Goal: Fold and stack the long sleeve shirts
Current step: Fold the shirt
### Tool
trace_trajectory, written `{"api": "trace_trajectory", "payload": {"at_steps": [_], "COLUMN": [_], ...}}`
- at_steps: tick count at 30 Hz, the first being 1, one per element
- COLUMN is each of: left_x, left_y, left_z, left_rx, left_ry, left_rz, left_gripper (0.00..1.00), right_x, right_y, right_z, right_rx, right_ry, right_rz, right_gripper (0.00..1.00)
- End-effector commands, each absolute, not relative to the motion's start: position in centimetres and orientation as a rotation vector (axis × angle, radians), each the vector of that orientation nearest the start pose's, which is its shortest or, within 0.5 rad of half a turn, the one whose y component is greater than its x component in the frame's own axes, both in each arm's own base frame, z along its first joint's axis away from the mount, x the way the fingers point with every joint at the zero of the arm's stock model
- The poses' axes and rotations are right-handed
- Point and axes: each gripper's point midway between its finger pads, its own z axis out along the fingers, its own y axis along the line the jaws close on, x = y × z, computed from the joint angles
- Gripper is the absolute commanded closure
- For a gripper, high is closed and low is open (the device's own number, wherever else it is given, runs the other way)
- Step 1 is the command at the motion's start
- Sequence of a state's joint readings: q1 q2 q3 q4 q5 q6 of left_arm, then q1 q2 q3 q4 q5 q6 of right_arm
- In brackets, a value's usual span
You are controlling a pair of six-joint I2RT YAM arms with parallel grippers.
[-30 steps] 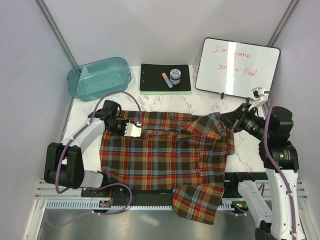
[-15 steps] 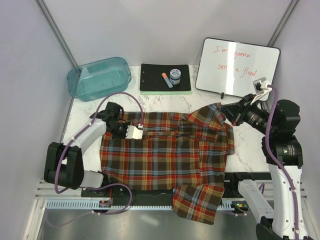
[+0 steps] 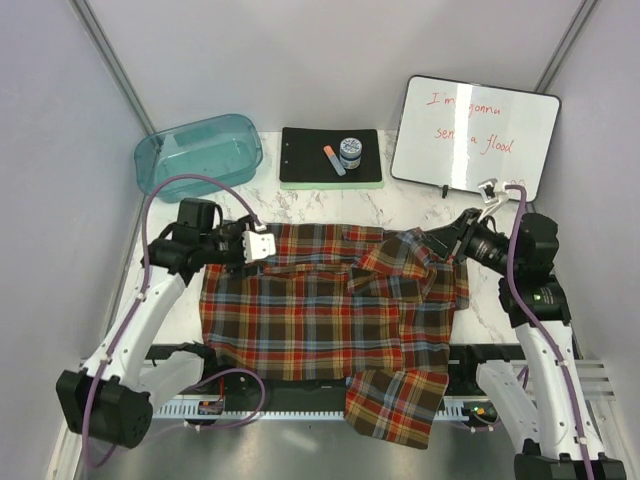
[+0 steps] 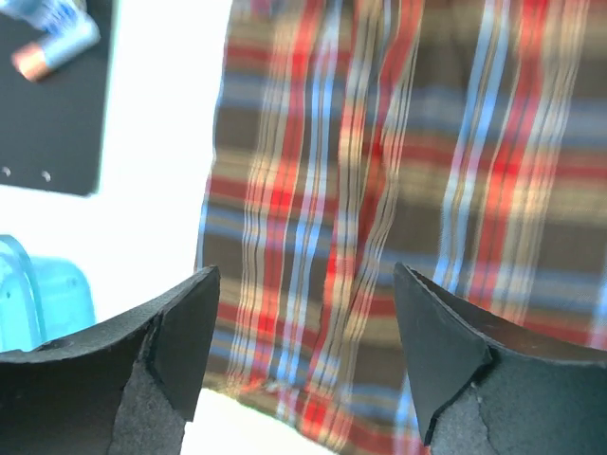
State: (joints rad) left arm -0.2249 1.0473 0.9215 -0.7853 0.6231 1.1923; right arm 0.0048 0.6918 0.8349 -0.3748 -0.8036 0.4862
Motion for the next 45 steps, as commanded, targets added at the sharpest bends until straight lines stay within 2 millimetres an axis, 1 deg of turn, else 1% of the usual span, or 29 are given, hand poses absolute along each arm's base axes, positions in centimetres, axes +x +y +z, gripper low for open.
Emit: {"api": "trace_trajectory", "payload": {"at_steps": [1, 2, 3, 5, 8, 11, 14, 15, 16, 17, 19, 21, 22, 23, 25, 27, 28, 29, 33, 34, 35, 36, 37, 39, 40, 42, 43, 44, 45], "left_x": [22.9, 22.1, 22.6, 22.3, 23.2, 23.5, 23.3, 23.4, 23.4, 23.5, 24.0, 24.6, 25.7, 25.9, 26.7, 26.9, 27.0, 27.2, 27.0, 25.8, 26.1, 26.0, 24.7, 25.3, 24.2, 24.5, 23.3, 23.9, 23.8], "left_y": [-15.9, -15.9, -15.9, -15.7, -14.9, -14.2, -13.7, -13.4, -13.3, -13.3, -13.5, -13.6, -13.7, -13.7, -14.5, -15.4, -16.3, -16.8, -20.9, -22.7, -23.0, -23.8, -25.6, -27.0, -28.6, -29.9, -31.5, -31.7, -32.2], "left_z": [20.5, 20.2, 20.5, 20.1, 20.1, 19.9, 19.9, 19.6, 19.3, 19.3, 18.6, 18.2, 17.5, 16.9, 16.3, 16.2, 16.2, 15.8, 15.2, 14.4, 13.1, 12.8, 12.5, 12.4, 12.6, 12.7, 12.6, 12.6, 11.6], "left_rx": [1.416, 1.357, 1.325, 1.243, 1.082, 0.932, 0.802, 0.761, 0.729, 0.701, 0.676, 0.647, 0.632, 0.621, 0.636, 0.681, 0.714, 0.732, 0.852, 0.917, 0.943, 0.990, 1.120, 1.190, 1.259, 1.262, 1.302, 1.279, 1.292], "left_ry": [1.578, 1.617, 1.603, 1.649, 1.726, 1.802, 1.856, 1.882, 1.909, 1.922, 1.962, 2.020, 2.082, 2.128, 2.183, 2.171, 2.160, 2.162, 2.081, 2.085, 2.115, 2.106, 2.052, 1.996, 1.946, 1.924, 1.888, 1.881, 1.890], "left_rz": [-0.553, -0.585, -0.567, -0.578, -0.536, -0.530, -0.551, -0.540, -0.549, -0.560, -0.578, -0.599, -0.606, -0.618, -0.672, -0.719, -0.724, -0.728, -0.737, -0.754, -0.676, -0.628, -0.597, -0.459, -0.447, -0.369, -0.380, -0.308, -0.276], "left_gripper": [0.19, 0.18, 0.18, 0.18, 0.18, 0.17, 0.11, 0.09, 0.08, 0.08, 0.06, 0.06, 0.07, 0.07, 0.10, 0.11, 0.11, 0.11, 0.17, 0.19, 0.23, 0.24, 0.24, 0.23, 0.23, 0.19, 0.18, 0.18, 0.18], "right_x": [23.7, 24.7, 24.9, 27.0, 28.9, 29.7, 30.4, 29.8, 30.5, 30.0, 30.0, 30.2, 30.2, 30.7, 30.9, 32.1, 31.7, 32.6, 31.7, 31.0, 31.0, 30.3, 30.3, 29.8, 29.8, 29.8, 29.9, 30.0, 30.0], "right_y": [15.9, 16.0, 17.0, 18.3, 21.2, 24.8, 28.6, 30.2, 31.2, 32.3, 33.5, 33.8, 33.7, 33.1, 31.9, 29.1, 27.6, 25.3, 19.2, 18.2, 17.0, 16.5, 15.7, 15.2, 15.0, 14.3, 14.1, 13.6, 13.5], "right_z": [31.7, 31.3, 30.9, 29.5, 27.2, 25.4, 24.0, 23.8, 23.1, 22.8, 21.9, 21.1, 20.1, 19.7, 19.5, 19.7, 19.7, 19.7, 18.5, 17.0, 16.6, 15.5, 15.1, 13.9, 13.6, 12.8, 12.6, 12.5, 12.1], "right_rx": [-0.208, -0.221, -0.254, -0.266, -0.331, -0.390, -0.423, -0.458, -0.462, -0.491, -0.584, -0.652, -0.697, -0.762, -0.779, -0.697, -0.657, -0.584, -0.422, -0.382, -0.336, -0.308, -0.273, -0.231, -0.223, -0.185, -0.174, -0.155, -0.148], "right_ry": [1.743, 1.747, 1.762, 1.814, 1.887, 1.926, 1.937, 1.930, 1.929, 1.930, 1.966, 2.003, 2.094, 2.099, 2.169, 2.193, 2.202, 2.211, 2.251, 2.294, 2.306, 2.338, 2.351, 2.385, 2.391, 2.412, 2.415, 2.417, 2.429], "right_rz": [1.128, 1.082, 1.094, 1.076, 1.040, 1.061, 1.084, 1.115, 1.107, 1.118, 1.125, 1.094, 1.070, 1.032, 1.017, 1.016, 1.013, 0.994, 0.966, 0.964, 0.979, 0.991, 0.984, 0.998, 0.999, 0.988, 0.989, 0.990, 0.994], "right_gripper": [1.00, 1.00, 1.00, 1.00, 1.00, 1.00, 0.98, 0.92, 0.63, 0.50, 0.46, 0.38, 0.33, 0.30, 0.29, 0.29, 0.28, 0.28, 0.30, 0.33, 0.34, 0.37, 0.38, 0.42, 0.44, 0.45, 0.46, 0.46, 0.46]}}
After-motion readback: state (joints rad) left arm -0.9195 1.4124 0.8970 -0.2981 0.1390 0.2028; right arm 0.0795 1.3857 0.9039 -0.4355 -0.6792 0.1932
